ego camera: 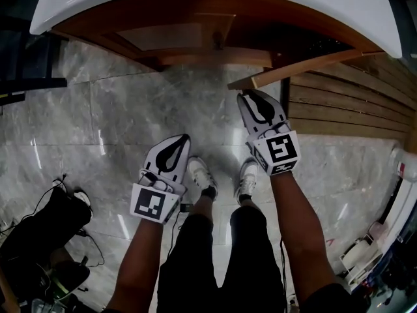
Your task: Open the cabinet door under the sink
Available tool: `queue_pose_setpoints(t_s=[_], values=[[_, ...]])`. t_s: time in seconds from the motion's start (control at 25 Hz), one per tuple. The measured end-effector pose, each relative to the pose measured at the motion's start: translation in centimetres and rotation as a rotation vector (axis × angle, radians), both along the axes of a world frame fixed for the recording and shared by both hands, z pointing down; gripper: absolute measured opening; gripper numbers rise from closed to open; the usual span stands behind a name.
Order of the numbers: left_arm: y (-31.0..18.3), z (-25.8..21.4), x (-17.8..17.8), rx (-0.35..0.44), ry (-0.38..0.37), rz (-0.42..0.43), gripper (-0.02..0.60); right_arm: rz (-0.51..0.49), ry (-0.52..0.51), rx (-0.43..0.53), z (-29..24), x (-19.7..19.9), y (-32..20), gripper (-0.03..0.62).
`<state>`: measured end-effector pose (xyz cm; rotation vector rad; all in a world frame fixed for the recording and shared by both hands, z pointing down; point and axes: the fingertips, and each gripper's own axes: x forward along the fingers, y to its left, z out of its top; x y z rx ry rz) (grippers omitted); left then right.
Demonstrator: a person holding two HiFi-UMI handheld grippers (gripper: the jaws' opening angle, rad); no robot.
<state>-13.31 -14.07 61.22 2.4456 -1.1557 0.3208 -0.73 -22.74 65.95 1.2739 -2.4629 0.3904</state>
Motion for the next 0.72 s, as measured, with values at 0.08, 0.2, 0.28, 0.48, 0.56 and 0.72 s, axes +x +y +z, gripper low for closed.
queue_pose_setpoints(t_s=[0.08,0.2,0.28,0.48,0.56,0.72], values=[[0.1,0.3,0.1,-0.002,-0.001,-0.020,0.018,-0.018,0.001,0.003,0.0,0.0,0.3,0.091],[0.1,0.4,0.7,0.002,0.003,-0.052,0.018,-0.043,0.000,0.013,-0.1,0.1,0.6,0.091],[0.4,0.4,1.4,0.005,0.011,-0.068,0.018,-0.051,-0.009,0.018,0.0,0.2,0.9,0.091],[2.0,0.9,3.1,-0.007,0.026,-0.101,0.018,-0.085,-0.025,0.014,-0.1,0.8,2.4,0.092],[2.7,1.2,3.6,-0.016,0.022,-0.101,0.018,-0.108,-0.022,0.016,-0.1,1.2,3.1,0.092],[3.7,1.8,4.4,-0.024,0.009,-0.100,0.018,-0.154,-0.031,0.023,0.0,1.9,4.4,0.091]])
